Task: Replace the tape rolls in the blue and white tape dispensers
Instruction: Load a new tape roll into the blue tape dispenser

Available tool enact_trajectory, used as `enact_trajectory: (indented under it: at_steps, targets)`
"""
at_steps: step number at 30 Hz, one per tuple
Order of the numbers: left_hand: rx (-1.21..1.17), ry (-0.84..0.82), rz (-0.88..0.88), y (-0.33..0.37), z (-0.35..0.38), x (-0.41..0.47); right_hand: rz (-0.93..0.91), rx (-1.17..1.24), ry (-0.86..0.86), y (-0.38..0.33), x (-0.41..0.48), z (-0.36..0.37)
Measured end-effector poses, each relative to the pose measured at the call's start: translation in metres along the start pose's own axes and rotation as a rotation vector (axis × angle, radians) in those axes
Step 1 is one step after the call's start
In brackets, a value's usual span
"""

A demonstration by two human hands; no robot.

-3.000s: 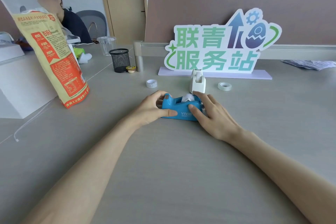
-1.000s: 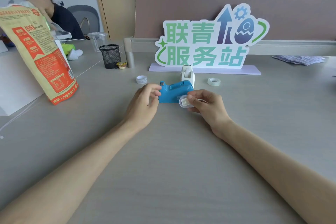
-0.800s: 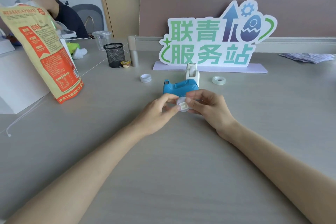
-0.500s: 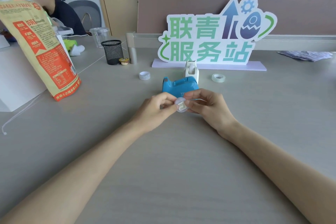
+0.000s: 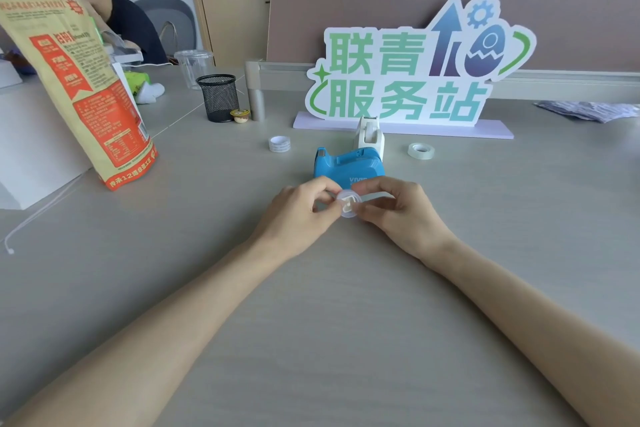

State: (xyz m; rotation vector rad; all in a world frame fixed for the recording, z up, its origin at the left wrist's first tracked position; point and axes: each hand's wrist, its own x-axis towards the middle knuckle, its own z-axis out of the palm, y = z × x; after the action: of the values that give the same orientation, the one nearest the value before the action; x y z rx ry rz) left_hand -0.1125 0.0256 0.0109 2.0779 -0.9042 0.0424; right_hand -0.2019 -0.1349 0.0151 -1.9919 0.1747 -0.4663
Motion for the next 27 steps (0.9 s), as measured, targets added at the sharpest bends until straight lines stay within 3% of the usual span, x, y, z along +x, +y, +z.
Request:
enact_trajectory:
  at_steps: [11, 22, 27]
  targets:
    - [-0.017, -0.124, 0.119, 0.005, -0.004, -0.002, 0.002, -0.063, 0.039, 0.003, 0.002, 0.000]
    - [0.116, 0.034, 0.106, -0.002, -0.001, 0.002, 0.032, -0.001, 0.029, 0.001, 0.001, -0.002]
    - [0.135, 0.042, 0.020, -0.004, -0.004, 0.004, -0.031, -0.380, 0.176, 0.003, 0.007, -0.001]
